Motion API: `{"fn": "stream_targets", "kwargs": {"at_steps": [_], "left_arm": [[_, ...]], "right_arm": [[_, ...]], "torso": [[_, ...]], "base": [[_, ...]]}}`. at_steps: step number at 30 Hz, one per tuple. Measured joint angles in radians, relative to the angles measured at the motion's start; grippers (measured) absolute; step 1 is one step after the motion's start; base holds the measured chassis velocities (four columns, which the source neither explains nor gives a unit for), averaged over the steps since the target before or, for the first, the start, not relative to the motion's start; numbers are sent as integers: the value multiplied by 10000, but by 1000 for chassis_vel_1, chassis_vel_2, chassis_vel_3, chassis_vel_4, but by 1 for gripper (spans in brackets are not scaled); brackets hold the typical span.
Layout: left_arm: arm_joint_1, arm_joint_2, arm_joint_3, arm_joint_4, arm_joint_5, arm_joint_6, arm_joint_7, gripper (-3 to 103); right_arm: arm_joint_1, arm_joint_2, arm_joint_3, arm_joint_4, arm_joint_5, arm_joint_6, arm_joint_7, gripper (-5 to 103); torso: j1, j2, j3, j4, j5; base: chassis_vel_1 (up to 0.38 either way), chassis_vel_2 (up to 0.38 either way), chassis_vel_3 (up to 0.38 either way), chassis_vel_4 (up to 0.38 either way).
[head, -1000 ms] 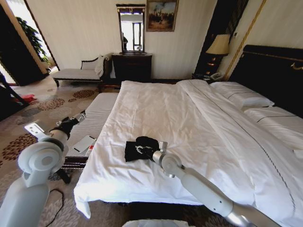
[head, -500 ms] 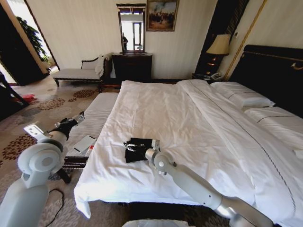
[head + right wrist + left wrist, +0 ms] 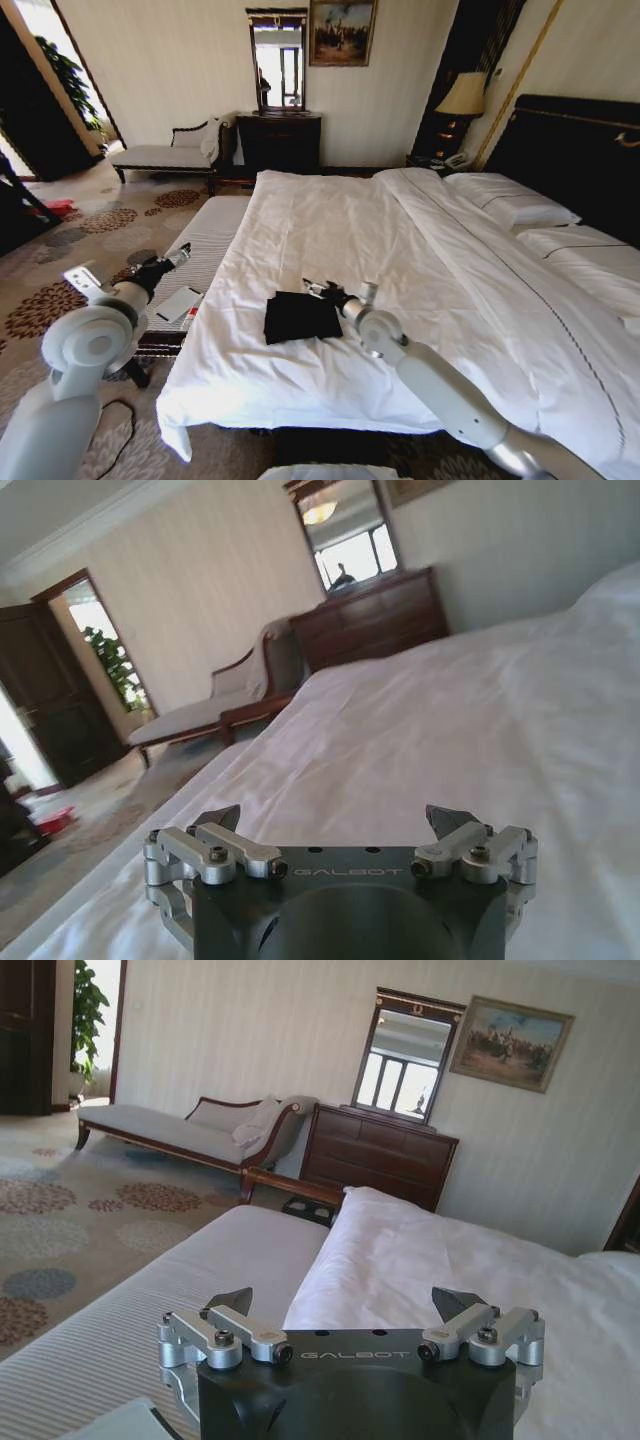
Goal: Fold the clothes on the bed.
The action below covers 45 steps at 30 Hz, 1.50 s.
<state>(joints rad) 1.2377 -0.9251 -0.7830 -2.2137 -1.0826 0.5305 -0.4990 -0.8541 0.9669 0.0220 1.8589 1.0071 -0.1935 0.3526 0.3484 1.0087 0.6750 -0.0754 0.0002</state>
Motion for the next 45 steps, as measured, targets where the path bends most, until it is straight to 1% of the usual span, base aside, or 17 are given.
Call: {"fn": "stream_targets", "kwargs": {"at_steps": [2,3,6,7,8,10,11,13,15,21,23,25,31,33,35,40,45], "left_arm": [[356,-203,114,-87,672,-223,314,100],[356,-203,114,-87,672,-223,314,100],[1118,-739,193,-476,1943,-889,944,100],[1118,-739,193,-476,1943,-889,944,100],[1453,-938,191,-577,2611,-1274,1221,100],[1935,-1232,165,-813,3379,-1718,1596,100],[1935,-1232,165,-813,3379,-1718,1596,100],[2259,-1493,99,-1134,3621,-1922,1689,100],[2430,-1677,40,-1358,3871,-2100,1751,100],[2788,-1993,12,-1682,4599,-2485,1952,100],[3038,-2157,63,-1853,4800,-2623,1974,100],[3199,-2289,141,-1945,5048,-2736,2004,100],[3288,-2643,183,-2173,5346,-2754,1864,100],[3312,-2820,152,-2186,5577,-2739,1725,100],[3432,-3152,73,-2124,5959,-2686,1516,100],[3586,-3589,83,-1933,6326,-2681,1245,100],[3641,-3765,248,-1827,6357,-2615,1243,100]], "right_arm": [[-555,-90,1018,341,-720,114,68,100],[-555,-90,1018,341,-720,114,68,100],[-1592,-110,2711,1139,-2031,289,15,100],[-1592,-110,2711,1139,-2031,289,15,100],[-2045,-86,3330,1486,-2625,449,-127,100],[-2784,12,4099,1885,-3698,763,-466,100],[-2784,12,4099,1885,-3698,763,-466,100],[-3646,209,4998,2271,-5013,1144,-880,100],[-4383,453,5602,2671,-5823,1300,-1082,100],[-5443,957,6442,3509,-6108,1045,-1134,100],[-6047,1207,7042,3899,-6245,897,-1442,100],[-6657,1372,7612,4190,-6141,808,-1821,100],[-7765,1588,8880,4732,-5706,691,-2212,100],[-7964,1747,9152,4808,-5680,852,-2242,100],[-8283,2231,9337,4854,-5672,1482,-2233,100],[-8463,2854,9315,4820,-6066,2029,-2251,100],[-8531,3108,9233,4728,-6419,2139,-2227,100]], "torso": [[0,0,-1,3,-2],[0,0,-1,3,-2],[0,0,-1,-2,3],[0,0,-1,-2,3],[-1,1,-1,1,-1],[-2,0,-1,4,2],[-2,0,-1,4,2],[-3,1,-3,4,-3],[-3,1,-1,-3,1],[-2,1,0,3,-1],[-3,1,-1,5,-3],[-3,1,-1,4,-1],[-3,2,0,-1,-1],[-3,2,0,1,-3],[-1,2,0,1,0],[-1,2,0,3,-2],[-1,1,1,2,-2]], "base": [[0,0,0,0],[0,0,0,0],[0,0,0,0],[0,0,0,0],[0,0,0,0],[0,0,0,0],[0,0,0,0],[0,0,0,0],[0,0,0,0],[0,0,0,0],[0,0,0,0],[0,0,0,0],[0,0,0,0],[0,0,0,0],[0,0,0,0],[0,0,0,0],[0,0,0,0]]}}
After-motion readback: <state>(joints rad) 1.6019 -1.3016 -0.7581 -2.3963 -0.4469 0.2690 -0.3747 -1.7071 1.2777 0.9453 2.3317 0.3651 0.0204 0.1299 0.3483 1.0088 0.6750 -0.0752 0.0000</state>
